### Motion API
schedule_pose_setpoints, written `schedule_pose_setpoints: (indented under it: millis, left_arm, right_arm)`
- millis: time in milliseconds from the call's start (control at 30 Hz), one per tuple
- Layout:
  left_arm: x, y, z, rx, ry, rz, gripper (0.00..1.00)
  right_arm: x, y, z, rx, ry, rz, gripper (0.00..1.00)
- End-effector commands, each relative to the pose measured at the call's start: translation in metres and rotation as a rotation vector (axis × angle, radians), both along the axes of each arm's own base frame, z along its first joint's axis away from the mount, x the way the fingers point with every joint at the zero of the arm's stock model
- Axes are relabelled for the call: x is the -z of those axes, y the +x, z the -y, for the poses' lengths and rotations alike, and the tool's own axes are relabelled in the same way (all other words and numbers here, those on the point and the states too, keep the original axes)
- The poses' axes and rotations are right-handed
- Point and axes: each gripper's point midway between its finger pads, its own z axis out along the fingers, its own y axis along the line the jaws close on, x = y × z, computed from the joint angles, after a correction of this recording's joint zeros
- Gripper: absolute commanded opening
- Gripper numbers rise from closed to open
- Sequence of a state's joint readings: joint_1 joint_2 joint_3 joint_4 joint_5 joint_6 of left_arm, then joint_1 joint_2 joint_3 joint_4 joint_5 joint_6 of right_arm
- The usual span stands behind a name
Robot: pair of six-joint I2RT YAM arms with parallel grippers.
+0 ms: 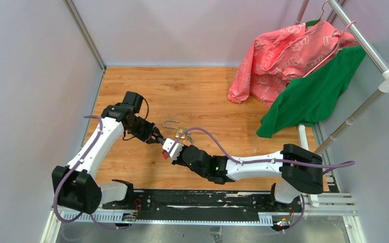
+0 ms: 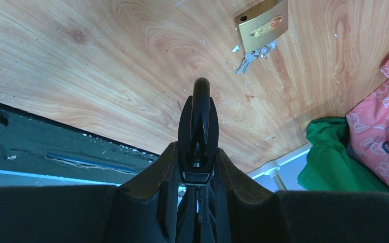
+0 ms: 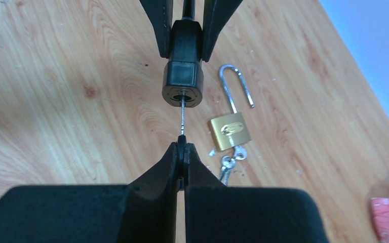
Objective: Unlock with the key
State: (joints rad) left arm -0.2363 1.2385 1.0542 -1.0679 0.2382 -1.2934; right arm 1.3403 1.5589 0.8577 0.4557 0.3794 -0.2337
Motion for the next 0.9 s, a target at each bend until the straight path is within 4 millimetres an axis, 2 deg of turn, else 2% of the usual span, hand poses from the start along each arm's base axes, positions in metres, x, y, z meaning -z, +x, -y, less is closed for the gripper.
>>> schedule_pose_setpoints:
  millis: [0,67,133,200,233,300,400,500,633,767,800,867]
  left_arm:
    - [-0.024,-0.006,0.022,0.031,-0.131,-0.007,0.0]
    - [-0.023,-0.007,0.021,0.026,-0.131,-0.013,0.0]
    - [-0.025,-0.007,0.023,0.03,-0.139,-0.01,0.0]
    - [-0.029,-0.005,0.024,0.036,-0.145,0.002,0.0]
    - [-0.031,-0.004,0.024,0.04,-0.148,0.01,0.0]
    - [-0.037,-0.003,0.025,0.052,-0.154,0.028,0.0]
    - [-0.04,-0.002,0.026,0.06,-0.157,0.042,0.0]
    - [-0.044,-0.001,0.028,0.08,-0.168,0.063,0.0]
    - [-0.05,-0.001,0.029,0.096,-0.177,0.085,0.0]
    - [-0.053,-0.001,0.03,0.083,-0.19,0.083,0.0]
    - [-0.053,-0.001,0.031,0.079,-0.194,0.08,0.0]
    - [-0.057,0.001,0.032,0.077,-0.199,0.085,0.0]
  right_arm:
    - [-0.027,0.0,-0.016,-0.048,0.051,0.177,0.0]
    - [-0.034,0.013,-0.01,0.036,0.031,0.226,0.0]
    - [-0.036,0.012,-0.012,0.032,0.048,0.196,0.0]
    - [-0.039,-0.001,-0.02,-0.053,0.133,0.043,0.0]
    - [-0.041,-0.013,-0.027,-0.119,0.214,-0.095,0.0]
    - [-0.057,-0.018,-0.024,-0.156,0.356,-0.264,0.0]
    - [-0.074,-0.021,-0.018,-0.173,0.439,-0.335,0.0]
    - [-0.083,-0.017,-0.013,-0.191,0.473,-0.369,0.0]
    - [-0.077,-0.002,-0.006,-0.149,0.38,-0.233,0.0]
    - [-0.066,0.016,-0.002,-0.087,0.159,0.116,0.0]
    - [-0.058,0.019,-0.004,-0.074,0.095,0.186,0.0]
    - [-0.059,0.025,-0.008,-0.042,0.058,0.261,0.0]
